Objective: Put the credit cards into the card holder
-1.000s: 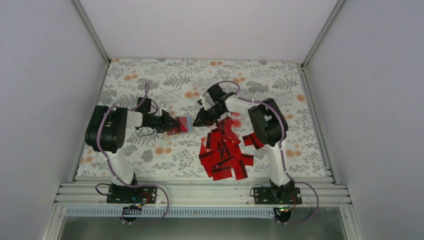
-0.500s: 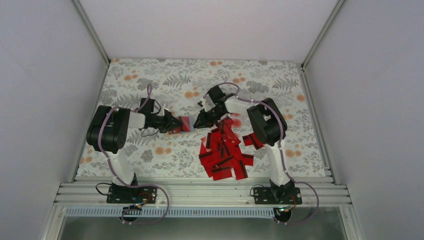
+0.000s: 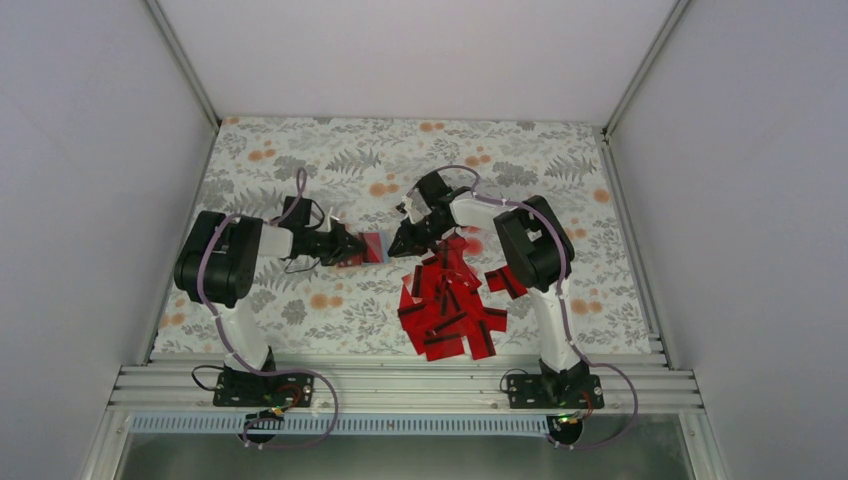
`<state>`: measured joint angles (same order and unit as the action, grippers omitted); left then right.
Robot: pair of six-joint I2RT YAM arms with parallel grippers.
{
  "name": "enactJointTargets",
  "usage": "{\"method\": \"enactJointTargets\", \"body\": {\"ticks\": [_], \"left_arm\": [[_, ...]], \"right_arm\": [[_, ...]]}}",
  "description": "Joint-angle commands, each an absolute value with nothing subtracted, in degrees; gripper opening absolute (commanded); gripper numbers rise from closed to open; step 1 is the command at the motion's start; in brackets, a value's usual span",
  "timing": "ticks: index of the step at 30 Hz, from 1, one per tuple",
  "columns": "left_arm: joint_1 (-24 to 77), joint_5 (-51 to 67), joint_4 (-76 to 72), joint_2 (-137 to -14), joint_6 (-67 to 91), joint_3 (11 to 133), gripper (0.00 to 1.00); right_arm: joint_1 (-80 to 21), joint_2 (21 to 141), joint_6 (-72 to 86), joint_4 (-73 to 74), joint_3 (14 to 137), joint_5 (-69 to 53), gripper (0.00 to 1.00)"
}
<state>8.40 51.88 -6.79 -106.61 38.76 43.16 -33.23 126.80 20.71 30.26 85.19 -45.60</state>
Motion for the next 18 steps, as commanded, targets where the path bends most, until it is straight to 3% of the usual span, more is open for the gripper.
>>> {"method": "enactJointTargets", "body": {"ticks": [1,18], "left_arm": [[9.9,48.6,-5.2,-108.6,37.5,42.9,0.02],[11.1,48.1,-3.3,-110.0,37.0,45.3,0.06]], "right_arm": [[-33.9,128.5,19.4,29.9,84.5,-46.6,0.17],[-33.9,129.8,19.0,29.8,85.5,-47.1,0.16]]}}
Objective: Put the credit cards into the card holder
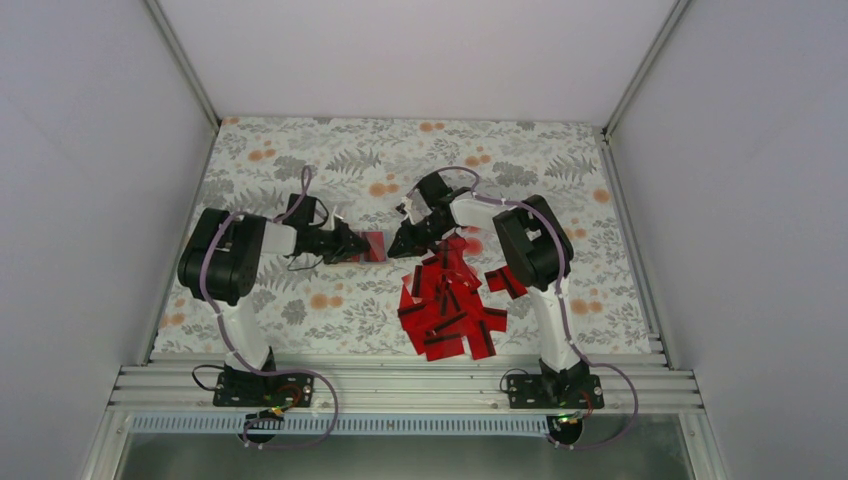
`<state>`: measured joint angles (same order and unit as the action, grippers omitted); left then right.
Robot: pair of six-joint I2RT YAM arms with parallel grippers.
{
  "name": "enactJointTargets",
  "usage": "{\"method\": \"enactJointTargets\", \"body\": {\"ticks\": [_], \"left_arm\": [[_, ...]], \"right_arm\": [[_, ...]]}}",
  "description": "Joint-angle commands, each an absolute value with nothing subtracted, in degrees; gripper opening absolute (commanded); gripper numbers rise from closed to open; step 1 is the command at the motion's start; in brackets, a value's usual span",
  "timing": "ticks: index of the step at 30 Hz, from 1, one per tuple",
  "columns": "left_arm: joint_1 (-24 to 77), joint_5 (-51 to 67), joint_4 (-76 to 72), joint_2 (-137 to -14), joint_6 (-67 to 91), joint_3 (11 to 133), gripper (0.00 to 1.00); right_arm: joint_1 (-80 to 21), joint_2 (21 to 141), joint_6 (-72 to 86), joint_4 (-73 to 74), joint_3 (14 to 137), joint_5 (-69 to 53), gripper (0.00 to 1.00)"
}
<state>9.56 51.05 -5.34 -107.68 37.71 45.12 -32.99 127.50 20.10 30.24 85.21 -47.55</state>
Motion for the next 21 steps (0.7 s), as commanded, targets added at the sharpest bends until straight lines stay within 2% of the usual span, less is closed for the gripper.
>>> {"method": "enactJointTargets", "body": {"ticks": [1,21], "left_arm": [[11.2,48.1,-3.2,-110.1,37.1,45.5,0.07],[11.5,42.7,10.4,-110.4,28.4,52.3,0.10]], "right_arm": [[-33.9,129.9,19.0,29.9,85.4,-47.1,0.16],[-34.0,129.5,18.7,30.4,85.5,-46.5,0.16]]}}
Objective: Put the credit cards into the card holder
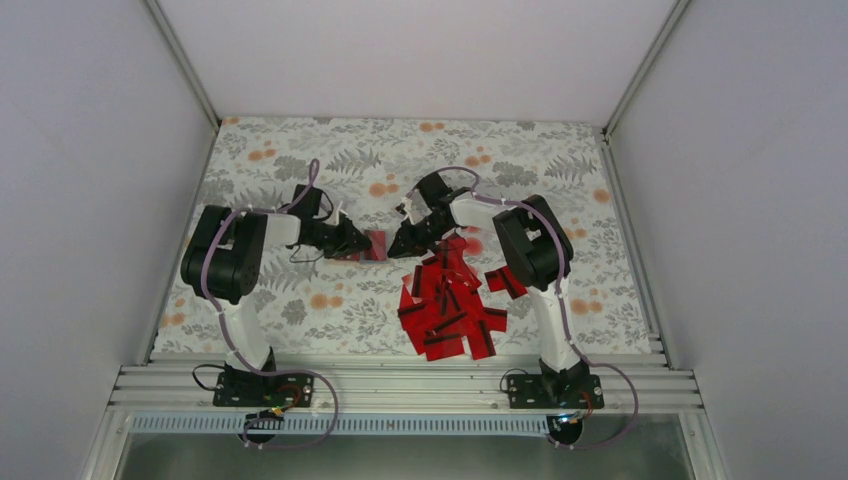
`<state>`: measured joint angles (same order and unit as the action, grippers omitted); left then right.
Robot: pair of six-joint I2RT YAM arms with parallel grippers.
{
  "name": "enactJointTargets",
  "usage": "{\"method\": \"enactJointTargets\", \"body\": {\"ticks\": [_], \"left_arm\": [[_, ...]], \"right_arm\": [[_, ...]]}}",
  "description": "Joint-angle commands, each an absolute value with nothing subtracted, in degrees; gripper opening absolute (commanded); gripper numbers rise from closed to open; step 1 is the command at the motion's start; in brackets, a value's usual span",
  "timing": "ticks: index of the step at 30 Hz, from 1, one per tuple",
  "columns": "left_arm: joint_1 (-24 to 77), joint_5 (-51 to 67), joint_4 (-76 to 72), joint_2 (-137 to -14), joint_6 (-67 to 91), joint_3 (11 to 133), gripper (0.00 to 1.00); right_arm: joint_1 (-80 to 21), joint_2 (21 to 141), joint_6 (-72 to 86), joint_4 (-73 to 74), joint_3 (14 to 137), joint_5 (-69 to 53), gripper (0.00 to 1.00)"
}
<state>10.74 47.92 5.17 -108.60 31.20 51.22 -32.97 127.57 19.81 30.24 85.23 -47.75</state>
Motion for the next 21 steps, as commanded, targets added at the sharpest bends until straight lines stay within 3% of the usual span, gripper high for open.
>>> {"method": "enactJointTargets", "body": {"ticks": [1,8,21], "left_arm": [[11.5,42.4,11.3,-110.3,28.3,52.6,0.11],[11.5,40.7,15.0,-107.8,28.5,52.8,0.25],[11.5,37.7,21.4,-103.7,28.3,55.4,0.59]], "right_arm": [[-34.0,129.4,18.7,30.4,85.5,-46.5,0.16],[-33.9,128.6,19.0,30.6,85.5,-46.0,0.16],[-33.9,126.6,19.4,31.5,86.8,-45.5,0.16]]}}
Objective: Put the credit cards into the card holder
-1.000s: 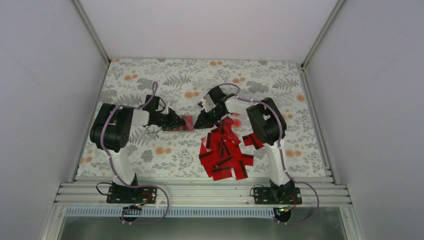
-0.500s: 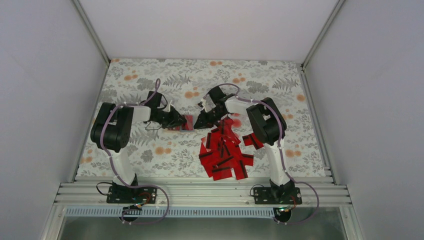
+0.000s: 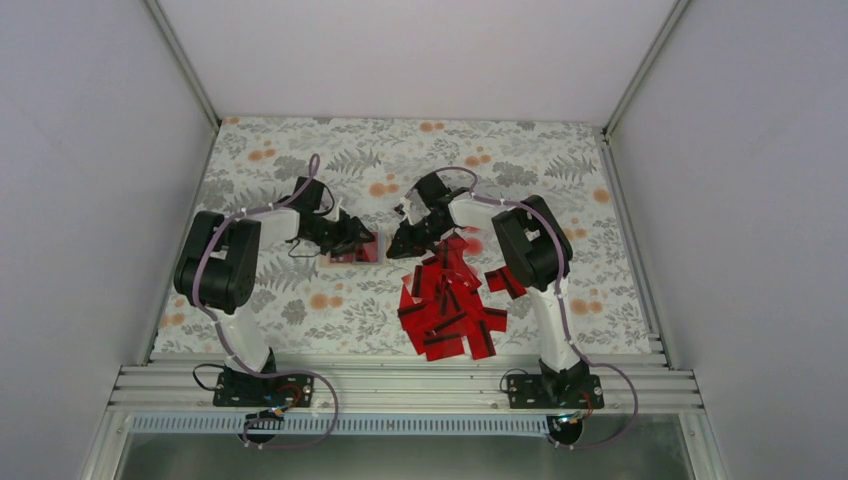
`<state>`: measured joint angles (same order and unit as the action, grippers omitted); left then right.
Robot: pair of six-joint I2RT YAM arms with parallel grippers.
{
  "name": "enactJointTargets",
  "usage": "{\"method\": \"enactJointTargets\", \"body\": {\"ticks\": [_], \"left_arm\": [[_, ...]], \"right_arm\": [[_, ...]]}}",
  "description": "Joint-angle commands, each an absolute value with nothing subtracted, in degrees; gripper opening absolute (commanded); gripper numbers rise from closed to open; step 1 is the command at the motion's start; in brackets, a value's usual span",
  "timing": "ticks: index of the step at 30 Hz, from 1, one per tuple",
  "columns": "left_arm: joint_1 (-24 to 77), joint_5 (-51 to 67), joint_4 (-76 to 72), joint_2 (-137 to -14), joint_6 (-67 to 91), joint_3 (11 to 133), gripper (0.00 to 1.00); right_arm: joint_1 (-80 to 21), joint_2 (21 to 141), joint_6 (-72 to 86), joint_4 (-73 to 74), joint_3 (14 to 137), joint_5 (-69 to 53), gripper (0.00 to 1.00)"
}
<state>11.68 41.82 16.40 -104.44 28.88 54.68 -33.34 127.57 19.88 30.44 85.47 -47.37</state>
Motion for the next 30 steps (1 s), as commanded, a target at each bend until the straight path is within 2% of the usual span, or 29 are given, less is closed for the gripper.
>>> {"method": "enactJointTargets", "body": {"ticks": [1,11,15,18,30], "left_arm": [[11.6,37.6,21.6,-103.4,28.3,55.5,0.61],[11.7,35.4,26.2,-102.3,28.5,56.6,0.85],[11.7,32.2,30.1,-101.7,27.9,58.8,0.88],[11.7,30.4,32.4,-101.1,27.5,60.0,1.00],[12.3,20.0,40.6,-98.3,23.1,63.4,1.00]], "right_arm": [[-33.9,126.3,19.4,31.7,86.8,-45.5,0.16],[-33.9,122.1,19.2,33.4,87.0,-45.4,0.16],[-33.8,120.7,19.3,34.1,87.3,-44.8,0.16],[-33.8,119.8,19.5,34.7,87.9,-44.7,0.16],[-33.9,117.5,23.0,33.7,89.0,-46.5,0.17]]}}
